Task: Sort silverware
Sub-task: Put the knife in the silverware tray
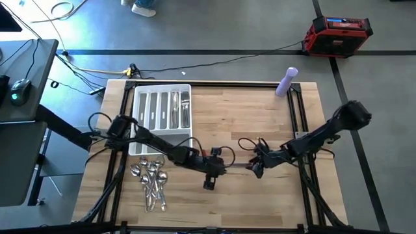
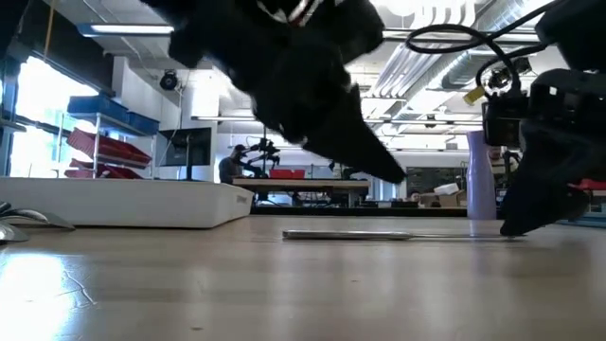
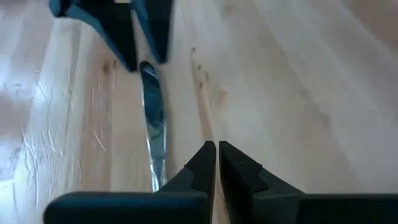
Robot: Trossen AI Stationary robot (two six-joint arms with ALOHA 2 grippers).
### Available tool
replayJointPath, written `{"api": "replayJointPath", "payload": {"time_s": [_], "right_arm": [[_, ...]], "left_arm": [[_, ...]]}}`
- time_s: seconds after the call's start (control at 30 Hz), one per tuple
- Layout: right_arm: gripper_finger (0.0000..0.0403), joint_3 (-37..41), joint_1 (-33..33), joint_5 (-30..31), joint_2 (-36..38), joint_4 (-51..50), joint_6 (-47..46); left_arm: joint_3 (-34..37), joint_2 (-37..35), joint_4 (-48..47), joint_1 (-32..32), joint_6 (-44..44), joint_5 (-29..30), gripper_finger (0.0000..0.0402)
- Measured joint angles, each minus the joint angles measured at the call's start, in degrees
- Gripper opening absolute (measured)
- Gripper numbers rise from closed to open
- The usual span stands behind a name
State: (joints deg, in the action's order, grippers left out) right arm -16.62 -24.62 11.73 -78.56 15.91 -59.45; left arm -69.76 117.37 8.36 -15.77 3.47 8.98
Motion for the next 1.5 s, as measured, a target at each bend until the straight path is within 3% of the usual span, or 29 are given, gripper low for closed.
{"api": "replayJointPath", "payload": {"time_s": [0.23,0.37,0.6,1.13,1.3,1.5], "right_arm": [[0.0204,-0.3,1.9,-4.5,-9.5,11.2,-0.5],[0.0204,-0.8,1.9,-7.5,-12.6,17.6,2.6],[0.0204,-5.1,1.9,-9.4,-13.1,12.4,3.9],[0.0201,-7.7,1.7,-8.7,-15.1,8.6,7.4],[0.0150,-11.5,1.6,-5.8,-16.5,-0.9,10.6],[0.0022,-14.1,1.7,-4.2,-16.6,-7.6,14.8]], "left_arm": [[-1.0,7.2,6.3,3.0,-4.6,-6.1,0.0000],[-4.7,11.6,6.1,3.6,-6.4,-6.3,0.0000],[-10.3,14.6,3.3,3.6,-8.0,-2.9,0.0000],[-11.1,15.0,5.3,3.5,-13.5,2.6,0.0000],[-11.0,15.0,5.9,3.5,-13.9,3.0,0.0000],[-11.0,13.4,4.2,3.4,-13.4,2.3,0.0000]]}}
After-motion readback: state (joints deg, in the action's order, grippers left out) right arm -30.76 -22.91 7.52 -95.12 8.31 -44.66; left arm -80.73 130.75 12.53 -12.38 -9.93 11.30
